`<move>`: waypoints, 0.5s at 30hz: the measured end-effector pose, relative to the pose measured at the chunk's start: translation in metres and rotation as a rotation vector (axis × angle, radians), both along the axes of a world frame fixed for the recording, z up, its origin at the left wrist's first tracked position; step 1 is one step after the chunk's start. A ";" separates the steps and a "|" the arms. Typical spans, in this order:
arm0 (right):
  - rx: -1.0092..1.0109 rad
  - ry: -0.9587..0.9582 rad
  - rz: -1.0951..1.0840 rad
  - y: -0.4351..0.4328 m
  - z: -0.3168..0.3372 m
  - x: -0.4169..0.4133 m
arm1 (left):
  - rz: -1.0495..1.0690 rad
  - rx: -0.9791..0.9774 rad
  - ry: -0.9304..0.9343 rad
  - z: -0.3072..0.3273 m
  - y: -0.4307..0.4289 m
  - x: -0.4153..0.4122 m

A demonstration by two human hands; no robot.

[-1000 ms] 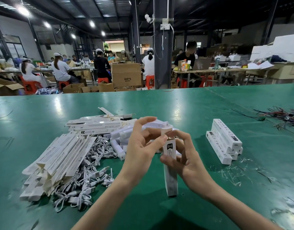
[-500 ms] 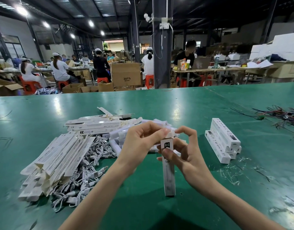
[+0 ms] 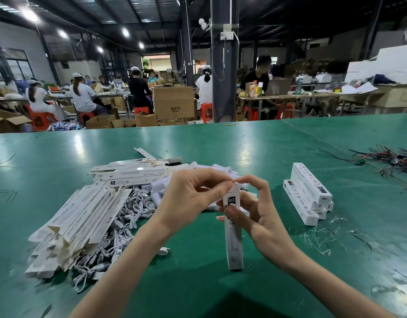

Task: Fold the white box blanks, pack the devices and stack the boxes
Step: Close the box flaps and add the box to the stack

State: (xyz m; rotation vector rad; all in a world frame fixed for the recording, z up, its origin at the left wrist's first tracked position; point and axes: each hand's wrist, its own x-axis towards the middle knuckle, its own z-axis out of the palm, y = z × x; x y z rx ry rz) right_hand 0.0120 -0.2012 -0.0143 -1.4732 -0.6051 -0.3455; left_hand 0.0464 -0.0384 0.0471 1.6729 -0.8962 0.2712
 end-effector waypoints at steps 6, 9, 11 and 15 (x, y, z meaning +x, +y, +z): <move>-0.001 0.003 0.004 -0.001 0.000 -0.001 | -0.027 0.083 -0.028 0.006 0.005 0.003; -0.013 0.002 -0.017 0.000 0.000 -0.002 | -0.001 0.134 -0.062 0.008 0.005 0.001; -0.030 -0.004 -0.023 -0.001 0.000 -0.002 | 0.029 0.155 -0.067 0.009 0.004 -0.002; -0.061 -0.028 -0.017 -0.001 0.001 -0.001 | 0.078 0.161 -0.037 0.014 0.000 -0.006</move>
